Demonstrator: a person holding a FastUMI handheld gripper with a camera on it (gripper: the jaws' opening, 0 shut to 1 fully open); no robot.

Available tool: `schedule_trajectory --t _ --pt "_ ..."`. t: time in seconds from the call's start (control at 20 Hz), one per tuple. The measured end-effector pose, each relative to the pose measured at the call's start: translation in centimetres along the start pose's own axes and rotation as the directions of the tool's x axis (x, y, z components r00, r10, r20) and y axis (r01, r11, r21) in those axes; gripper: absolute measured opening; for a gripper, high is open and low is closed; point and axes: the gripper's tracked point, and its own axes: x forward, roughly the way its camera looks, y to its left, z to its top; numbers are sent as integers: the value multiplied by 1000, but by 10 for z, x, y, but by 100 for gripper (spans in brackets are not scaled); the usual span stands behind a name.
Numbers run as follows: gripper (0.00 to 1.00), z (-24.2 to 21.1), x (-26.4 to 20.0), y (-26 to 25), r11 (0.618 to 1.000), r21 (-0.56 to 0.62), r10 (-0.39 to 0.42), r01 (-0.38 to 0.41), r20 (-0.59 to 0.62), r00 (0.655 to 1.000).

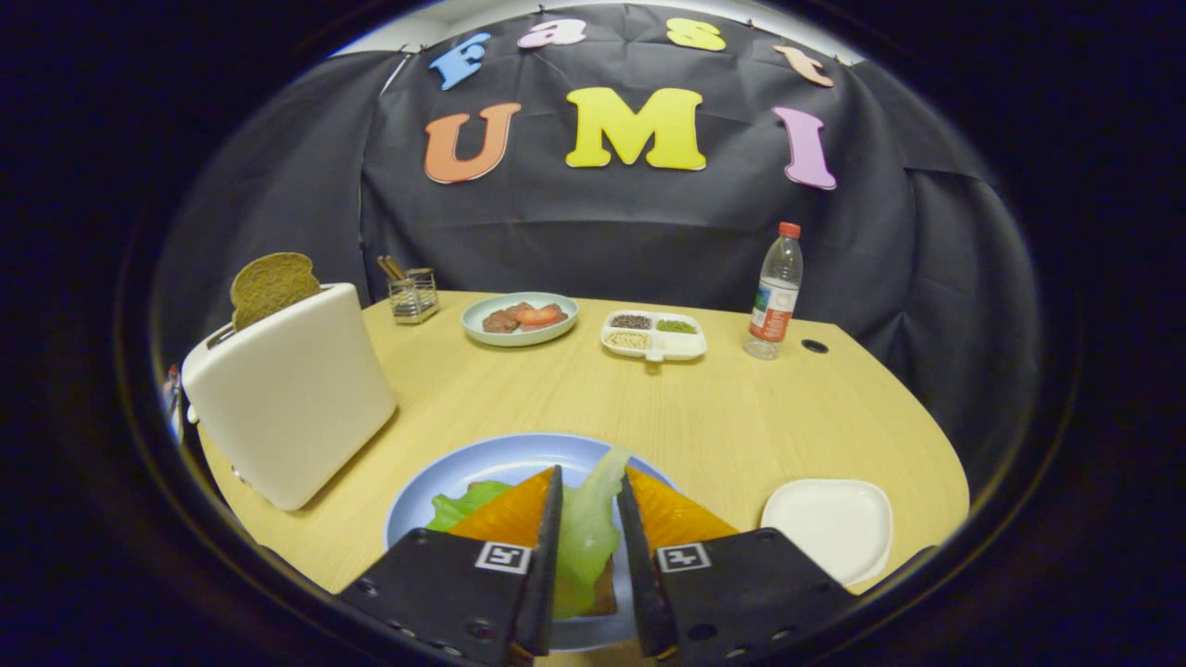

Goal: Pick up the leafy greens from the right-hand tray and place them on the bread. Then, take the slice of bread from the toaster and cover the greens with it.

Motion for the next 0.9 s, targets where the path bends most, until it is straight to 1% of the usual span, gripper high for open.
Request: schedule_trajectory --t 0.15,0.25,0.4,0.55,0.65,0.8,0.9 --pt "72 13 -15 -2 1000 -17 4 -4 27 1000" --pt "96 26 -30 -6 999 -41 -18 21 54 998" --pt "96 51 -54 7 999 -47 -13 18 110 994" --pt "96 80 -79 31 998 -60 0 9 158 987" --pt "96 98 -93 45 998 -64 -15 27 181 983" --pt "96 129 -113 83 999 -46 10 0 212 977" --pt "96 147 -122 113 999 -27 48 -43 228 972"
